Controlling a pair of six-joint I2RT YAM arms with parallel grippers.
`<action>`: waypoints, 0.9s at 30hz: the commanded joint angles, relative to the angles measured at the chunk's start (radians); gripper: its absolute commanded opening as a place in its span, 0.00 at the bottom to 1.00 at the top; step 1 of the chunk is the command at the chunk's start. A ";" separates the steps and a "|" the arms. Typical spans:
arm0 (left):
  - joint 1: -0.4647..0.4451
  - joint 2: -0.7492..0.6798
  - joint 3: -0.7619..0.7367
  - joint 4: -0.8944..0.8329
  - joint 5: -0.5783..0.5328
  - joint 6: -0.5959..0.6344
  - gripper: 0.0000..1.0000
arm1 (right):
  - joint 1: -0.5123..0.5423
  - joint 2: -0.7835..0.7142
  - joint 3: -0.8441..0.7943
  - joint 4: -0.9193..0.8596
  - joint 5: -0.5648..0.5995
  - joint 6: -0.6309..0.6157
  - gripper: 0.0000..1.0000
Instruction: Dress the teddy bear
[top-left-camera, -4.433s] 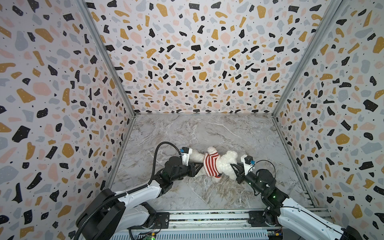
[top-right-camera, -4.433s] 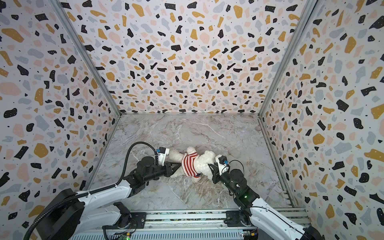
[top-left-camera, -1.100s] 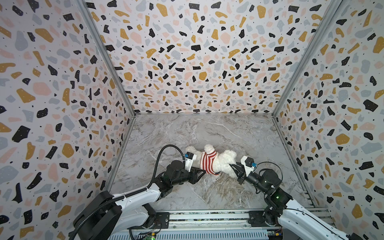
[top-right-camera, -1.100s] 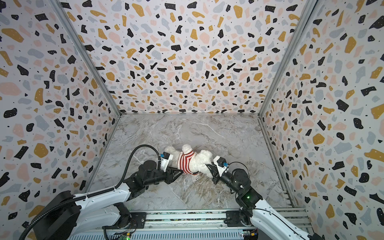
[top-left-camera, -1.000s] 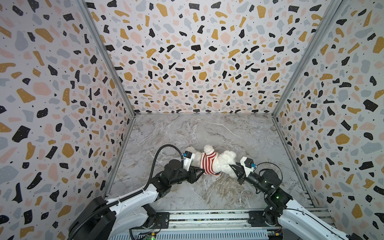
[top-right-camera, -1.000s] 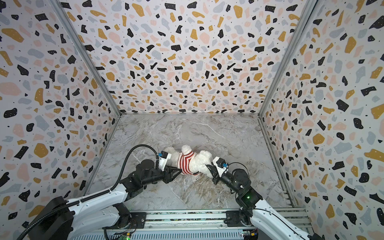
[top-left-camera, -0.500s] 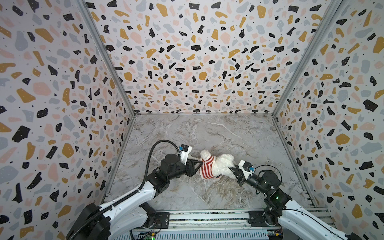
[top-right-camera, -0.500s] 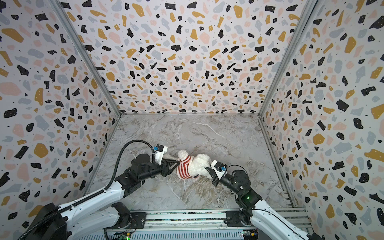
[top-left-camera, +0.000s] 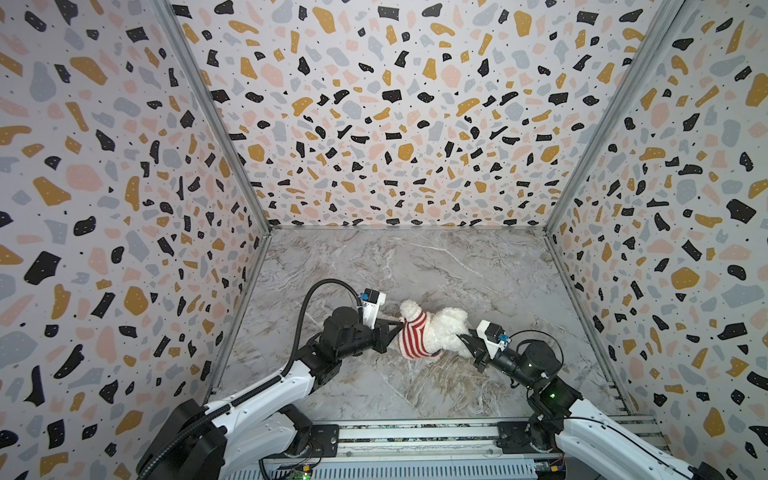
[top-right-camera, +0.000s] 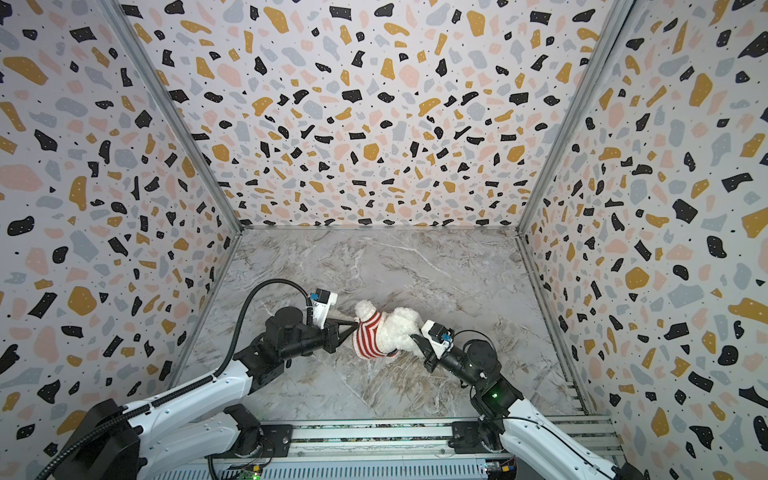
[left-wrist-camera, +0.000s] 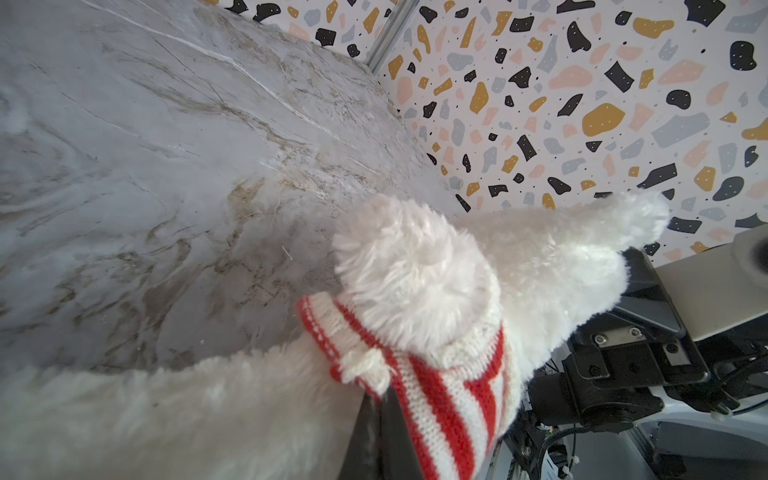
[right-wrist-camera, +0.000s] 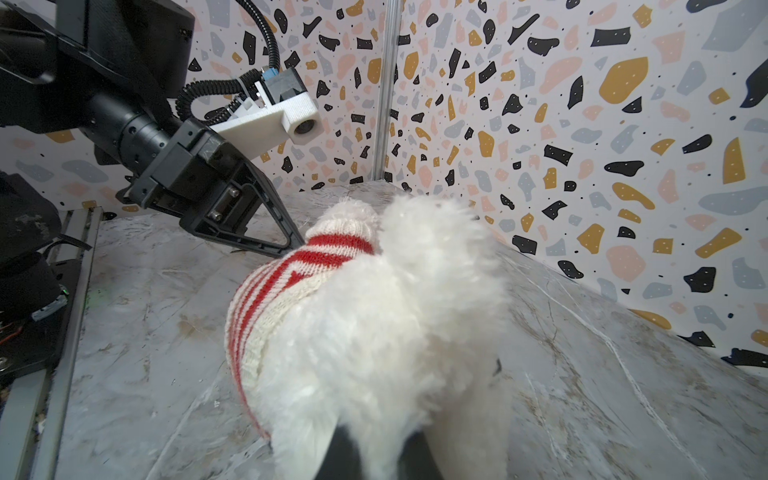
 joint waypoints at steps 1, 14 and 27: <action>0.020 -0.028 0.004 -0.011 -0.064 0.006 0.00 | -0.002 -0.014 0.005 0.038 0.039 -0.003 0.00; 0.149 0.004 -0.048 0.047 -0.045 -0.060 0.00 | -0.003 -0.072 -0.009 0.023 0.081 0.019 0.00; 0.132 -0.076 -0.058 0.044 0.025 -0.015 0.45 | -0.044 0.035 0.073 -0.017 0.160 0.099 0.00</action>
